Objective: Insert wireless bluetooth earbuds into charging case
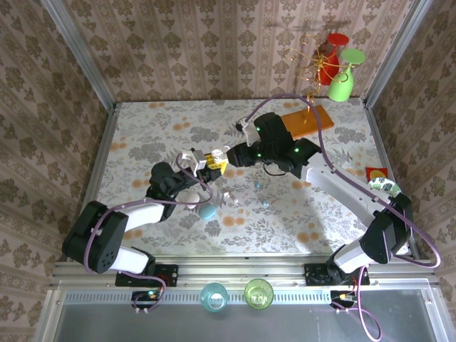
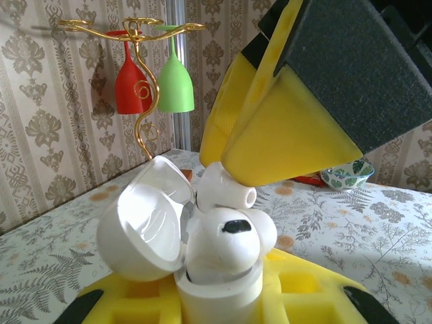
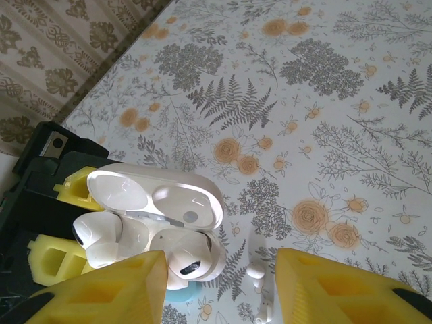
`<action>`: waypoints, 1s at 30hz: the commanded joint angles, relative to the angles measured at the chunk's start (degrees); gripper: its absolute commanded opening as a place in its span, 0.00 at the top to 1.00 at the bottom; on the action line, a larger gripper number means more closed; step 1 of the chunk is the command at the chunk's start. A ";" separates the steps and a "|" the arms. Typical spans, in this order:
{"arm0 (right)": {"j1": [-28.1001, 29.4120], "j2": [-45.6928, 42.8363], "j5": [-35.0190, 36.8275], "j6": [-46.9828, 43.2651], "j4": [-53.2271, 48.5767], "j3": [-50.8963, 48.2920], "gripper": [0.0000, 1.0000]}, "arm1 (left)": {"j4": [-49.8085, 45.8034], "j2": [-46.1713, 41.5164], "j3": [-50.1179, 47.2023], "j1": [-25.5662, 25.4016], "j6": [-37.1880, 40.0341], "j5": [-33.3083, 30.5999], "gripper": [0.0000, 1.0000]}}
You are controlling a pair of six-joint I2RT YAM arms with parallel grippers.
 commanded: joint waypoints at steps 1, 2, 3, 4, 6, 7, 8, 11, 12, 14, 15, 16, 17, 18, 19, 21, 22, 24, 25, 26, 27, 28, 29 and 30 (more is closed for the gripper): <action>0.51 1.78 -0.74 -1.28 -0.43 1.56 0.52 | 3.51 -0.62 1.60 0.23 -1.34 1.52 1.00; 0.51 1.99 -0.74 -1.28 -0.43 1.84 0.51 | 3.57 -0.55 1.60 0.22 -1.48 1.52 1.00; 0.56 2.21 -0.69 -1.29 -0.36 2.11 0.51 | 3.51 -0.53 1.68 0.15 -1.45 1.53 1.00; 0.60 2.40 -0.45 -1.35 -0.35 2.29 0.50 | 3.53 -0.53 1.69 0.14 -1.51 1.54 1.00; 0.60 2.70 -0.21 -1.33 -0.52 2.78 0.49 | 3.53 -0.55 1.77 0.14 -1.51 1.55 1.00; 0.56 2.88 -0.14 -1.36 -0.52 2.99 0.49 | 3.59 -0.57 1.74 0.14 -1.52 1.53 1.00; 0.60 2.89 0.03 -1.42 -0.56 3.06 0.48 | 3.51 -0.53 1.75 0.14 -1.52 1.61 1.00; 0.60 3.06 0.10 -1.46 -0.75 3.56 0.47 | 3.64 -0.53 1.75 0.14 -1.65 1.50 1.00; 0.60 3.06 0.06 -1.46 -0.77 3.68 0.46 | 3.66 -0.53 1.69 0.14 -1.69 1.51 1.00; 0.60 3.27 0.05 -1.55 -0.75 4.04 0.45 | 3.68 -0.45 1.78 0.06 -1.78 1.57 1.00; 0.60 3.37 0.14 -1.55 -0.81 4.29 0.44 | 3.68 -0.44 1.86 0.06 -1.85 1.61 1.00; 0.60 3.55 0.31 -1.55 -0.81 4.63 0.43 | 3.62 -0.40 1.93 0.06 -1.87 1.63 1.00; 0.60 3.73 0.32 -1.63 -0.90 4.92 0.42 | 3.68 -0.45 1.95 0.06 -1.87 1.66 1.00; 0.60 3.76 0.32 -1.60 -0.95 5.15 0.42 | 3.68 -0.44 1.95 0.06 -1.87 1.71 1.00; 0.60 3.76 0.11 -1.72 -0.90 5.47 0.41 | 3.68 -0.44 1.91 0.06 -1.87 1.62 1.00; 0.60 3.50 -0.55 -1.63 -0.66 5.73 0.39 | 3.68 -0.41 1.86 0.14 -2.05 1.37 1.00; 0.60 3.08 -1.08 -1.65 -0.35 5.64 0.38 | 3.66 -0.40 1.86 0.14 -2.13 1.35 1.00; 0.60 1.61 -2.38 -1.55 1.05 4.56 0.36 | 3.66 -0.36 1.76 0.23 -2.13 1.16 1.00; 0.60 0.76 -3.24 -1.50 2.10 3.79 0.33 | 3.68 -0.35 1.73 0.31 -2.17 1.08 1.00; 0.56 0.00 -3.91 -1.53 2.83 3.12 0.31 | 3.67 -0.35 1.69 0.32 -2.17 1.15 1.00; 0.56 -0.28 -4.30 -1.46 2.93 2.82 0.29 | 3.65 -0.40 1.69 0.32 -2.14 1.11 1.00; 0.59 -0.44 -4.67 -1.53 2.82 2.74 0.27 | 3.68 -0.29 1.69 0.33 -2.05 1.17 1.00; 0.58 -0.45 -5.16 -1.62 2.55 2.70 0.26 | 3.69 -0.28 1.76 0.41 -2.05 1.19 1.00; 0.60 -0.36 -5.64 -1.72 2.52 2.60 0.25 | 3.68 -0.23 1.77 0.41 -2.04 1.20 1.00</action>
